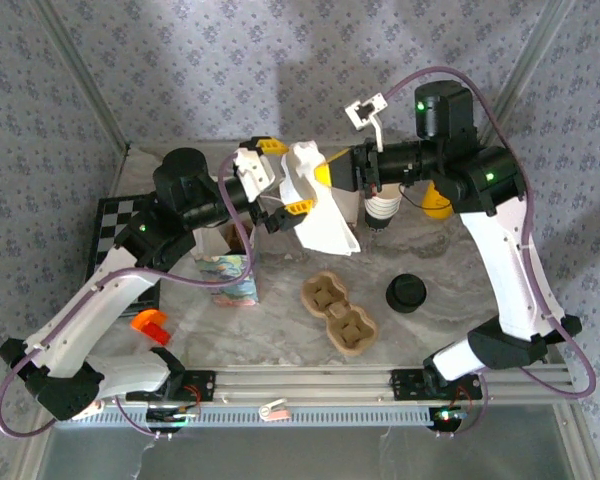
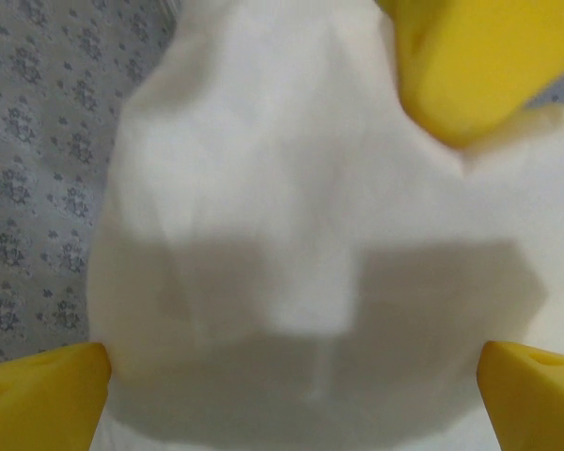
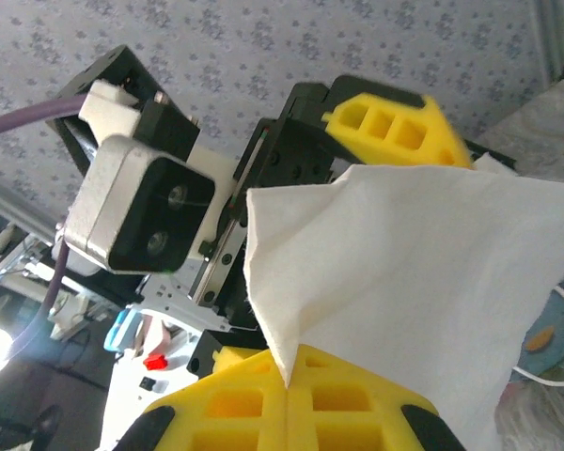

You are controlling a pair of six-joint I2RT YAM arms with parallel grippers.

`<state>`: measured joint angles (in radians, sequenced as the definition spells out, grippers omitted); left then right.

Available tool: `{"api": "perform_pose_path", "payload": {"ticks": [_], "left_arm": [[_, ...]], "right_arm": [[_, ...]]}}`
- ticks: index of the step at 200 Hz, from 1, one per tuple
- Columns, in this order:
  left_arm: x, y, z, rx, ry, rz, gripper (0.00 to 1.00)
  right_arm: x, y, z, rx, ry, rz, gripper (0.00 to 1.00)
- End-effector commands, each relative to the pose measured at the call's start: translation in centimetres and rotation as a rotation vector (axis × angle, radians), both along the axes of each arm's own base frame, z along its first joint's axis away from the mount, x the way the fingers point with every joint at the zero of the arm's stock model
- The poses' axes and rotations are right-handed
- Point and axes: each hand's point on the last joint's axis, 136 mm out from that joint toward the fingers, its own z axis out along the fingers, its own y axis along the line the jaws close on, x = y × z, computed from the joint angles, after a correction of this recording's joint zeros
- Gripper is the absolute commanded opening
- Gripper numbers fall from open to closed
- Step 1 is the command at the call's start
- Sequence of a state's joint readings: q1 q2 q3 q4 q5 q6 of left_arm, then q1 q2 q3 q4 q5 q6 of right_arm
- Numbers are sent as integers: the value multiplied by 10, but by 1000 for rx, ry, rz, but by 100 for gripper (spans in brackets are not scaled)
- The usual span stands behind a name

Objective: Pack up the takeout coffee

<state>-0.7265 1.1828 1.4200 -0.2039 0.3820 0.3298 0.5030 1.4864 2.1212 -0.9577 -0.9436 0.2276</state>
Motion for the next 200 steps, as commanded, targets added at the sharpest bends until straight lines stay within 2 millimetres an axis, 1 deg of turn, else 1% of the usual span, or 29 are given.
{"api": "perform_pose_path", "payload": {"ticks": [1, 8, 26, 51, 72, 102, 123, 131, 143, 146, 148, 149, 150, 151, 152, 156, 158, 174, 189, 200], "left_arm": [[-6, -2, 24, -96, -44, -29, 100], [-5, -3, 26, -117, -42, -33, 100], [-13, -12, 29, -138, -44, -83, 99], [-15, -20, 22, -94, -12, -105, 87], [-17, -21, 15, -62, 9, -116, 63], [-18, -16, 15, -54, 17, -93, 31], [-19, -12, 15, -45, 48, -77, 17], [-17, -9, 15, -44, 67, -57, 11], [-17, -4, 16, -41, 98, -30, 7], [-18, -2, 16, -42, 104, -27, 6], [-17, -1, 17, -43, 109, -20, 5], [-17, 0, 17, -45, 111, -17, 5], [-18, 0, 18, -47, 112, -14, 5], [-18, 1, 18, -48, 114, -10, 4], [-17, 2, 18, -49, 115, -5, 3], [-16, 5, 20, -58, 125, 14, 2], [-15, 7, 21, -63, 132, 26, 0], [-9, 24, 28, -96, 181, 131, 0], [1, 47, 35, -145, 245, 274, 0], [6, 65, 38, -180, 300, 373, 0]], "right_arm": [[-14, 10, 4, 32, -3, 86, 0], [-14, 12, 2, 31, 0, 90, 0], [-11, 14, -2, 27, 11, 88, 0], [-11, 14, 2, 45, 2, 86, 0], [-11, 12, 5, 51, -11, 78, 0], [-6, 10, 8, 58, -22, 57, 0], [-3, 9, 8, 57, -28, 42, 0], [-2, 9, 9, 56, -27, 32, 9], [-3, 7, 11, 55, -34, 27, 16], [-3, 6, 12, 54, -39, 19, 21], [-3, 6, 12, 54, -40, 17, 23], [-3, 5, 13, 53, -45, 10, 26], [-3, 5, 13, 53, -45, 10, 26], [-2, 5, 13, 50, -47, 2, 29], [-2, 5, 13, 50, -47, 2, 29], [0, 3, 13, 45, -51, -17, 34], [1, 2, 13, 43, -54, -27, 35], [8, -7, 11, 15, -69, -114, 38], [18, -14, 3, -15, -55, -199, 51], [23, -17, -4, -30, -32, -245, 58]]}}
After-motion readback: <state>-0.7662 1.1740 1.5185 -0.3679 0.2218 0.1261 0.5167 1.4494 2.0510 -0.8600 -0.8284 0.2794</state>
